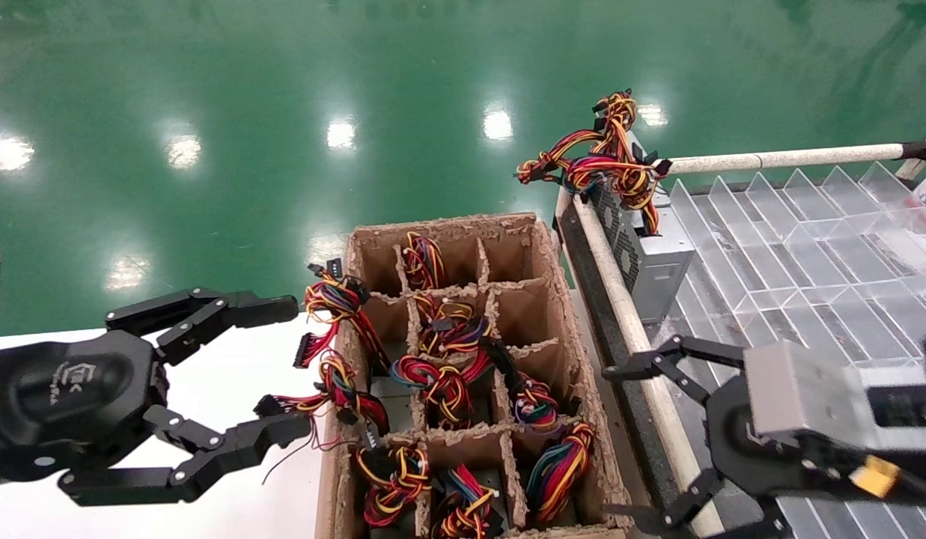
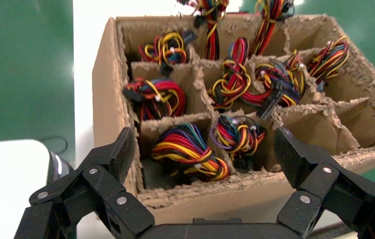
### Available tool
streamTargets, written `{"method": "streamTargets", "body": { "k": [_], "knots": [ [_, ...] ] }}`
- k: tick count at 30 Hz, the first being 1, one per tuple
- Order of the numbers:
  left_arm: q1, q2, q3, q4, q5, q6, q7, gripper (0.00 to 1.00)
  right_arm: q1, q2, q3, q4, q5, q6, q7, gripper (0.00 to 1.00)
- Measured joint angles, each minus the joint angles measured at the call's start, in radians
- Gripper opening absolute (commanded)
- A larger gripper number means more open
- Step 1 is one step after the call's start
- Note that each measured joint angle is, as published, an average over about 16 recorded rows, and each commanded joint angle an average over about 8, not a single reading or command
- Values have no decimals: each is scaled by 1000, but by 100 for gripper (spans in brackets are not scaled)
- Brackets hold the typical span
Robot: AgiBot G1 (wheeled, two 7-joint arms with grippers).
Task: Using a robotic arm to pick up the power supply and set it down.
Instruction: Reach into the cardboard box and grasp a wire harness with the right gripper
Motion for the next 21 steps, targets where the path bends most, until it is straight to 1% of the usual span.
{"method": "streamTargets", "body": {
  "k": [3,6,7,8,14,15,16,21],
  "knots": [
    [0,0,0,0,0,0,0,0,46,-14,-36,0,-60,-14,2,100],
    [0,0,0,0,0,0,0,0,85,-33,-71,-2,-99,-24,4,100],
    [0,0,0,0,0,0,0,0,95,-39,-82,-3,-108,-26,4,95],
    [0,0,0,0,0,0,0,0,105,-45,-93,-4,-117,-27,4,88],
    [0,0,0,0,0,0,0,0,147,-73,-149,-11,-156,-26,-2,12],
    [0,0,0,0,0,0,0,0,152,-76,-156,-12,-160,-24,-3,5],
    [0,0,0,0,0,0,0,0,155,-79,-163,-14,-164,-22,-4,0],
    [0,0,0,0,0,0,0,0,163,-89,-185,-26,-177,-9,-10,0]
  ]
}}
